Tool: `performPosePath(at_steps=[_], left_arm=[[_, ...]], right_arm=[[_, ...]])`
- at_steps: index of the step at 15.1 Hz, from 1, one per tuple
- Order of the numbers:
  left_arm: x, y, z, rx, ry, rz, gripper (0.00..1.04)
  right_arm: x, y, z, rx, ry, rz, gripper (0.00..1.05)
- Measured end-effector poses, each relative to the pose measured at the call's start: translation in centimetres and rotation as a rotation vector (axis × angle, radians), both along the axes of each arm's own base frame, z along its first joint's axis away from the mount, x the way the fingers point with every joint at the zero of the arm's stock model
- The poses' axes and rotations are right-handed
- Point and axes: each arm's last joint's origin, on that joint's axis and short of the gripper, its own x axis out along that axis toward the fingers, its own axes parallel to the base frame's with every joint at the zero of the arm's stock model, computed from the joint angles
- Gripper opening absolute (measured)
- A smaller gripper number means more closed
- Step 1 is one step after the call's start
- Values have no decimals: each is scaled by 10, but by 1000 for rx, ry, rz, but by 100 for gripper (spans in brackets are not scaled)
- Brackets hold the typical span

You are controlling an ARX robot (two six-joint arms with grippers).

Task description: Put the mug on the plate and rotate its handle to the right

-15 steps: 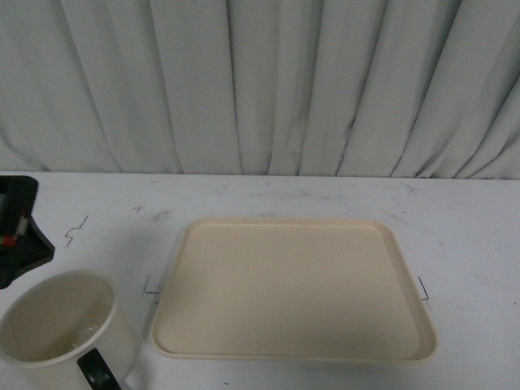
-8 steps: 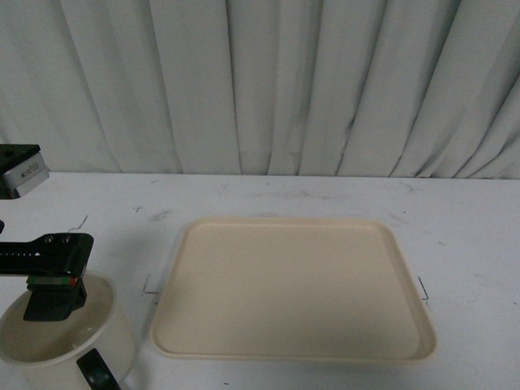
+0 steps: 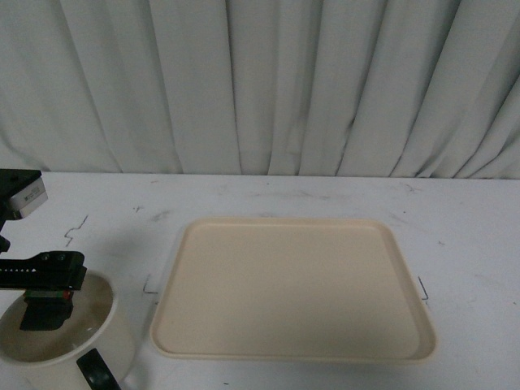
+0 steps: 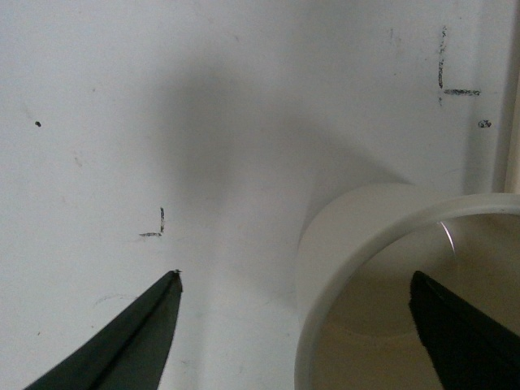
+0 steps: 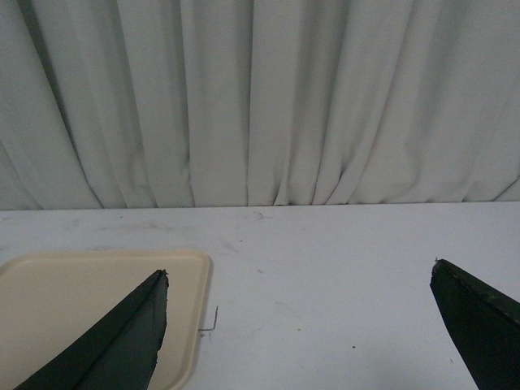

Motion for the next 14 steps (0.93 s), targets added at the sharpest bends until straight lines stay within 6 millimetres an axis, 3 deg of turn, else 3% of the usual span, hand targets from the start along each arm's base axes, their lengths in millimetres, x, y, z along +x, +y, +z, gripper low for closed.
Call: performPosePath(at_steps=[1, 7, 11, 13, 14], left_arm=[[0, 0, 0, 0, 1, -4, 70], [-2, 0, -2, -17, 28, -4, 4], [-2, -4, 18, 28, 22, -14, 3], [25, -32, 64, 9, -129, -96, 3], [36, -47, 75, -6, -163, -139, 3]], right_arm=[[0, 0, 0, 0, 0, 0, 98], [0, 0, 0, 0, 0, 0, 98], [0, 0, 0, 0, 0, 0, 98], [0, 0, 0, 0, 0, 0, 98], [0, 0, 0, 0, 0, 0, 98]])
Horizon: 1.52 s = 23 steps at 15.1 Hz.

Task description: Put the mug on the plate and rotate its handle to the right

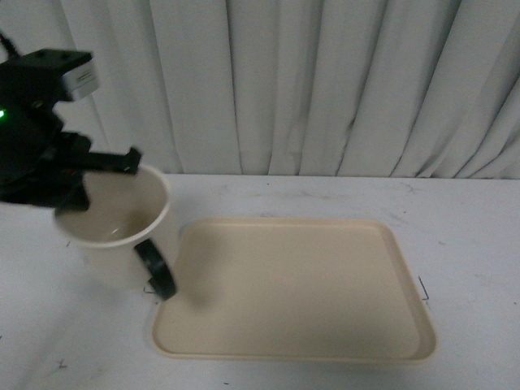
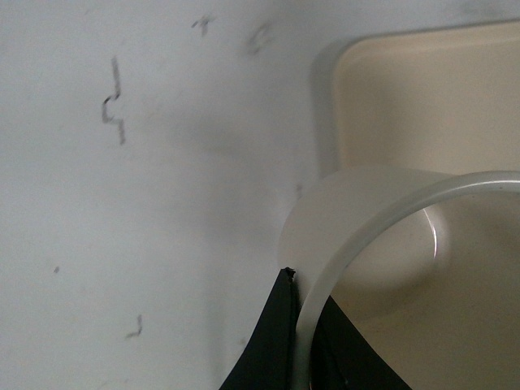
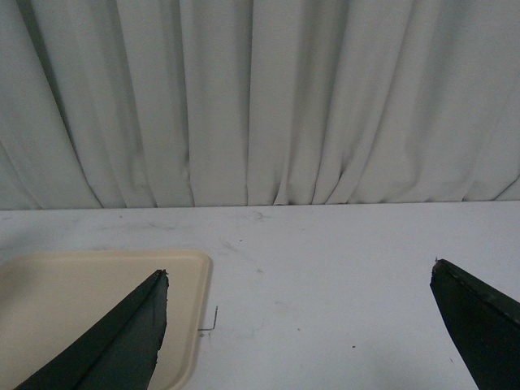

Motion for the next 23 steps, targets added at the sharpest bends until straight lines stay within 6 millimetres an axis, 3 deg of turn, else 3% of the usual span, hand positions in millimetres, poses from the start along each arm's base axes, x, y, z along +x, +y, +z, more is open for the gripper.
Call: performPosePath(at_steps=[2, 4, 8, 18, 23], left_arm=[[25, -37, 2, -3, 14, -121, 3], [46, -74, -10, 2, 57, -249, 3], [53, -129, -35, 40, 129, -464, 3], [60, -148, -62, 49, 192, -533, 3], [59, -150, -59, 39, 176, -542, 55]], right_arm=[[0, 0, 0, 0, 0, 0, 98], [0, 0, 0, 0, 0, 0, 98], [0, 0, 0, 0, 0, 0, 98], [0, 0, 0, 0, 0, 0, 98], [0, 0, 0, 0, 0, 0, 98]])
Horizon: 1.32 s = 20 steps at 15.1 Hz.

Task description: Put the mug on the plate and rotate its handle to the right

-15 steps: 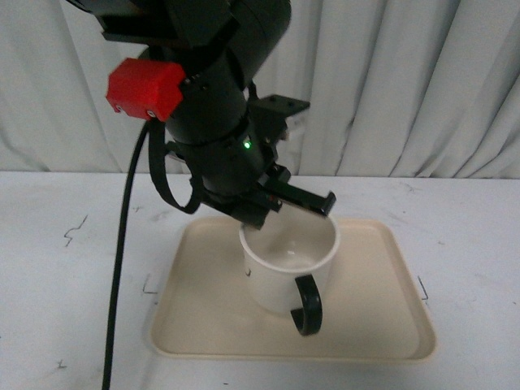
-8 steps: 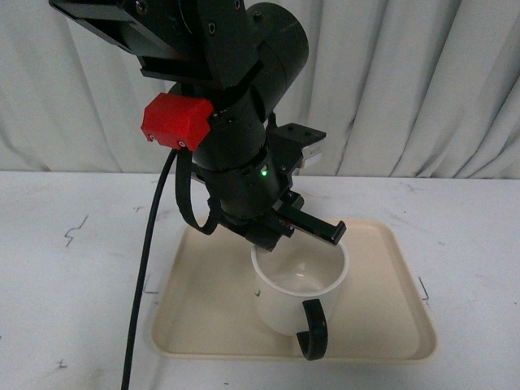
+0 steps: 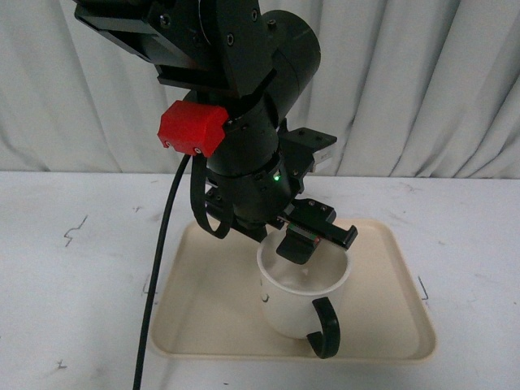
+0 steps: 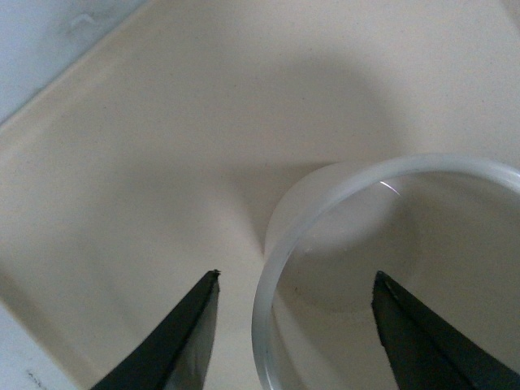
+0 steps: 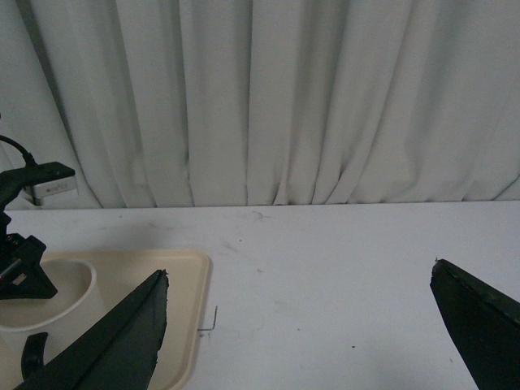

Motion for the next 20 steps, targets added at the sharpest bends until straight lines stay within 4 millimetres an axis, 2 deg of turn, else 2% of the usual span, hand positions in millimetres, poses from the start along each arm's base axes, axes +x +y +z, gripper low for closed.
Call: performPosePath(at_steps=[2, 4, 5, 6, 7, 8, 9, 10, 11, 12, 15, 17, 20], left_arm=[[-6, 11, 15, -32, -60, 24, 76], [-13, 32, 50, -139, -235, 76, 99], [-12, 38, 64, -162, -280, 95, 98], [-8, 39, 62, -211, -591, 225, 88], [-23, 55, 45, -211, -757, 363, 77], [-71, 107, 22, -279, -958, 514, 52], [-97, 138, 48, -390, -1135, 574, 34], [-113, 148, 54, -420, -1172, 567, 23], [-125, 153, 48, -420, -1150, 547, 14], [-142, 162, 30, -392, -1077, 536, 2], [-173, 185, 23, -391, -1109, 557, 2], [-188, 190, 17, -381, -1072, 548, 2], [-211, 201, 21, -387, -1091, 552, 2]], right_arm=[[0, 0, 0, 0, 0, 0, 98], [0, 0, 0, 0, 0, 0, 98], [0, 0, 0, 0, 0, 0, 98], [0, 0, 0, 0, 0, 2, 98], [0, 0, 0, 0, 0, 0, 98], [0, 0, 0, 0, 0, 0, 98], [0, 0, 0, 0, 0, 0, 98], [0, 0, 0, 0, 0, 0, 98], [0, 0, 0, 0, 0, 0, 98], [0, 0, 0, 0, 0, 0, 98], [0, 0, 0, 0, 0, 0, 98], [0, 0, 0, 0, 0, 0, 98], [0, 0, 0, 0, 0, 0, 98]])
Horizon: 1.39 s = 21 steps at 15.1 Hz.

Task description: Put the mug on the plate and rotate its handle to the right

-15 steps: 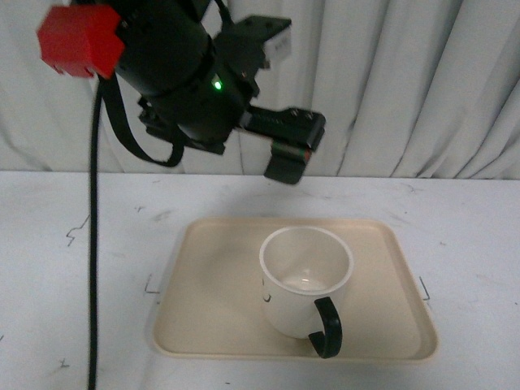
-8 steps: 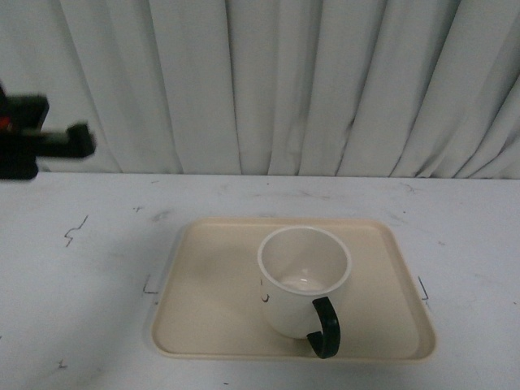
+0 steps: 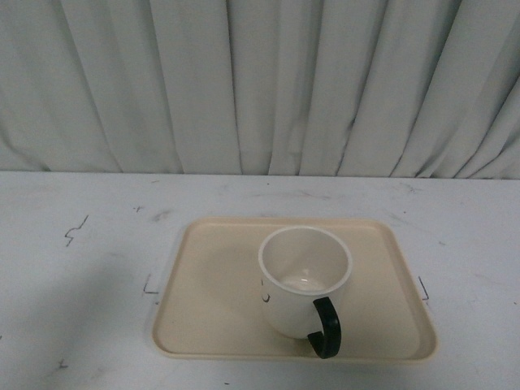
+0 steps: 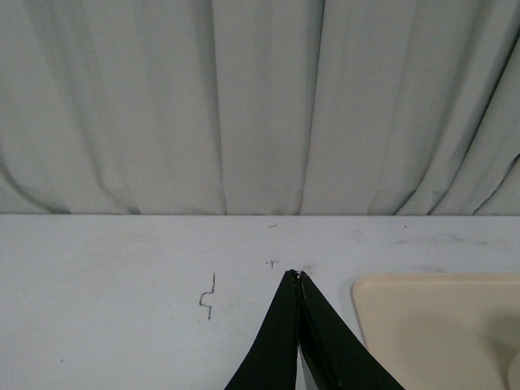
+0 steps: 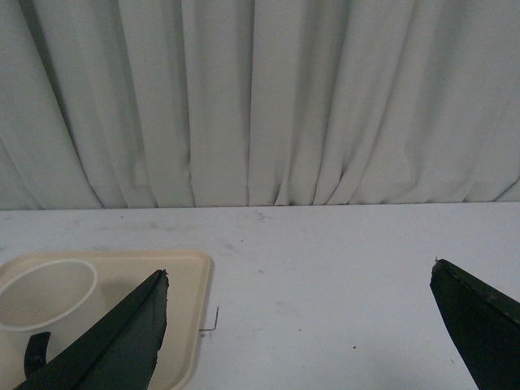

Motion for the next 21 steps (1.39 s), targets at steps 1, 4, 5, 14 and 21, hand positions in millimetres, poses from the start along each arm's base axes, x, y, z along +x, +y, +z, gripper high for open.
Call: performPosePath(at_steps=[1, 4, 5, 14, 21], left_arm=[[-6, 2, -2, 1, 9, -4, 2], [-17, 13, 1, -1, -2, -3, 2], [-22, 15, 1, -3, -6, 12, 2], [-49, 14, 6, -3, -21, -8, 2], [-63, 14, 7, -3, -25, -8, 2]], right_arm=[[0, 0, 0, 0, 0, 0, 98], [0, 0, 0, 0, 0, 0, 98], [0, 0, 0, 0, 0, 0, 98], [0, 0, 0, 0, 0, 0, 98], [0, 0, 0, 0, 0, 0, 98]])
